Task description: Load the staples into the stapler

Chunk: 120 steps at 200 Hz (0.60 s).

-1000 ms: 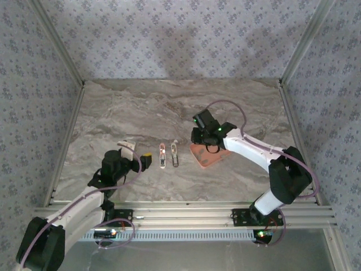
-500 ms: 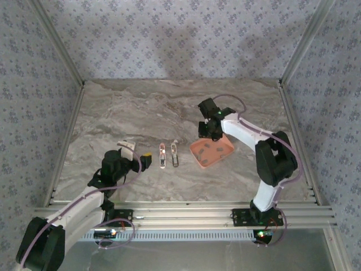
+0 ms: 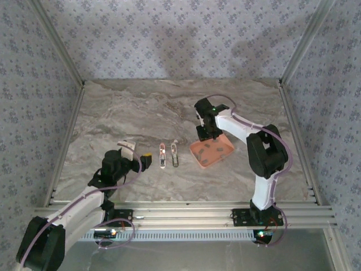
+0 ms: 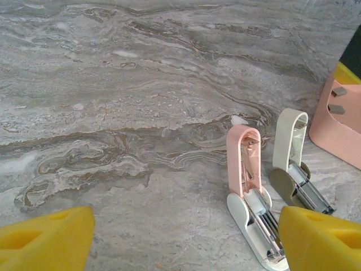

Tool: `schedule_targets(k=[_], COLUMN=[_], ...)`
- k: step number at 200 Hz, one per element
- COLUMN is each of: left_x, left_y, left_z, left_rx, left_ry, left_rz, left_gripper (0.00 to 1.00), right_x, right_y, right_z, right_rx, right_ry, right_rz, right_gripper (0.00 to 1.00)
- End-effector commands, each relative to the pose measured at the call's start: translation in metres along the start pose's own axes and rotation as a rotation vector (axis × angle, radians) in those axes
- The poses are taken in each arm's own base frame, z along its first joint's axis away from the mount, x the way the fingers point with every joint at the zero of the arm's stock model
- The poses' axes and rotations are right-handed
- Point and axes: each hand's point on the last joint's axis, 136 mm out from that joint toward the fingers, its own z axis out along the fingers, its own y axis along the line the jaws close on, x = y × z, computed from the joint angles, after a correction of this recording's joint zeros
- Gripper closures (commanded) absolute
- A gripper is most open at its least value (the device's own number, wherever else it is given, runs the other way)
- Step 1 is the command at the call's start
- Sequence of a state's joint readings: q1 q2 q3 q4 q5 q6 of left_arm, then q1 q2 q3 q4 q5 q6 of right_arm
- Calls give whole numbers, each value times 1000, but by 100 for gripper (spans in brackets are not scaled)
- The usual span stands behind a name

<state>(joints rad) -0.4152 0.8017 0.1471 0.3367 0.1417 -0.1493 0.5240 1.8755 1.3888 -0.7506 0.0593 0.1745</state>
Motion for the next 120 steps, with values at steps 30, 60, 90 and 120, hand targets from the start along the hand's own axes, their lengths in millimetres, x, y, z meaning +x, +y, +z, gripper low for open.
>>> schedule_targets(k=[30,60,90,120], left_x=[-2,-1,-1,-1], left_y=[-1,-1,-1,-2], left_z=[2,3,3,3], left_rx=[4,4,5,9], left_ry=[1,8,9,12], left_rz=[6,5,5,6], left_gripper=[15,15,16,16], right_x=[18,25,33,44], right_y=[5,10,17,35], right_z=[-16,-18,-5,13], right_rx=[-22,-24,-32,-36], right_ry=[14,-33,-24,-2], right_rz=[156,338,503,557], right_gripper=[64,63,63,64])
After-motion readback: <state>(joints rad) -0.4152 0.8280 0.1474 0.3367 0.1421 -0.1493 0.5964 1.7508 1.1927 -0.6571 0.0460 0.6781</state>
